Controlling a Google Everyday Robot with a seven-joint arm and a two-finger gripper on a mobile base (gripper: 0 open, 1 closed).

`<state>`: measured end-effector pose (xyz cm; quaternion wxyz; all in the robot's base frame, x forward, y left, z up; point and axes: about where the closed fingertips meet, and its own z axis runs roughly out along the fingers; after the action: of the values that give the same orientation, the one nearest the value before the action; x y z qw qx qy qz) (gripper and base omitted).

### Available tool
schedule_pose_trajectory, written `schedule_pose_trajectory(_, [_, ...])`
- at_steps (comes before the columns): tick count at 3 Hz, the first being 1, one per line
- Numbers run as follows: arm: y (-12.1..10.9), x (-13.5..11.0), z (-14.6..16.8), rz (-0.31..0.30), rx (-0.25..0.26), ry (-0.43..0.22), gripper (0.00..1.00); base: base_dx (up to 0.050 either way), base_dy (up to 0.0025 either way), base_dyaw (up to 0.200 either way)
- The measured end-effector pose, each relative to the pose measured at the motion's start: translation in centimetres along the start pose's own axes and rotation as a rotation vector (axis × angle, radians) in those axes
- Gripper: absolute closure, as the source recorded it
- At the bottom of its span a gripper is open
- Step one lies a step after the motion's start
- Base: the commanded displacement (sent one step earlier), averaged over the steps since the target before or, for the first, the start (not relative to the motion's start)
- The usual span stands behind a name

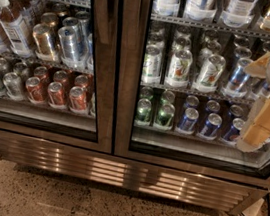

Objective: Open right fridge door

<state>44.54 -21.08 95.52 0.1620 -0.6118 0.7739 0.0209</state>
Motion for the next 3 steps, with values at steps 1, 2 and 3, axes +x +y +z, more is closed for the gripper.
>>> schedule_pose_trajectory(1, [0.0, -1.1, 6.0, -0.046, -0.218, -0.177, 0.00, 0.000, 0.00000, 0.000])
schedule_pose_trajectory(2, [0.1, -2.4, 7.9, -0.031, -0.282, -0.257, 0.00, 0.000, 0.00000, 0.000])
schedule_pose_trajectory(3, [0.1, -2.4, 7.9, -0.031, -0.283, -0.257, 0.00, 0.000, 0.00000, 0.000])
